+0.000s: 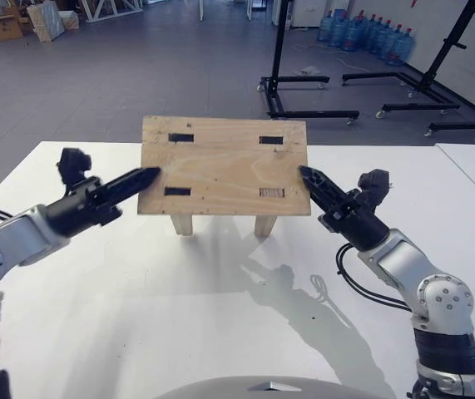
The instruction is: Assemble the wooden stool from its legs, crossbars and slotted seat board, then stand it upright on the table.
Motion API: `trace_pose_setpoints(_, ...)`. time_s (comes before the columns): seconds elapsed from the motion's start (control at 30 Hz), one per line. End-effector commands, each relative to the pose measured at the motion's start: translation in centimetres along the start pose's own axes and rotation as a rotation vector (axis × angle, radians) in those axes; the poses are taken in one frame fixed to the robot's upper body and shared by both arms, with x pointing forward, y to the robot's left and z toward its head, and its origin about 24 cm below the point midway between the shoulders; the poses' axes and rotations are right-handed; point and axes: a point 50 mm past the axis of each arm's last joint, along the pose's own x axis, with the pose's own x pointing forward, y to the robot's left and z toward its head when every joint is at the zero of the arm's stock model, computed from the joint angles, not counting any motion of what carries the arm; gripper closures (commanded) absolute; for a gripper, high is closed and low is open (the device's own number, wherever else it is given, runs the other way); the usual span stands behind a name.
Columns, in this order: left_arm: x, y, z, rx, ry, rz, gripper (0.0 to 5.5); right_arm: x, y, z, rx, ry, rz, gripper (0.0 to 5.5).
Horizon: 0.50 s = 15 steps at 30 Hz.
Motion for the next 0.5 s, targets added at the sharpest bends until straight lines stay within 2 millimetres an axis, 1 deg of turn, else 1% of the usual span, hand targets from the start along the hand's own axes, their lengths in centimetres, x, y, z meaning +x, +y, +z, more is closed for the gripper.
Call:
trace_pose_setpoints(0.03,5.7,0.3,1.8,-0.206,-0.14,0.212,3.91,3.8,2.5,2.3,0.121,-0.193,-0.049,4.02)
trace_pose_setpoints(0.1,5.8,2.4,1.6,-0.277,-0.167,0.393,3.92,3.9,0.8,3.2,0.107,-0.244,-0.197,4.02)
trace_pose_setpoints(0.13,5.7,3.1,1.5,-0.311,-0.183,0.454,3.92,3.8,-0.1,3.6,0.094,-0.265,-0.265,4.02)
trace_pose_setpoints(0.17,5.7,3.6,1.2,-0.339,-0.194,0.5,3.56,3.5,-0.8,3.9,0.092,-0.284,-0.322,3.64)
trace_pose_setpoints(0.27,5.9,4.1,0.4,-0.394,-0.218,0.546,3.03,2.7,-2.3,4.3,0.083,-0.329,-0.405,3.04)
trace_pose_setpoints(0.33,5.9,4.1,0.3,-0.369,-0.24,0.565,2.76,2.1,-2.8,4.6,0.051,-0.354,-0.434,2.82)
trace_pose_setpoints(0.37,5.7,4.1,0.7,-0.325,-0.271,0.561,2.6,1.8,-3.0,4.7,0.025,-0.362,-0.447,2.82)
trace_pose_setpoints(0.43,4.9,4.2,2.0,-0.158,-0.369,0.597,2.24,1.0,-3.5,4.7,-0.047,-0.37,-0.482,2.82)
trace_pose_setpoints(0.5,3.4,5.0,2.8,0.025,-0.449,0.696,2.24,0.3,-4.0,4.2,-0.143,-0.351,-0.521,2.82)
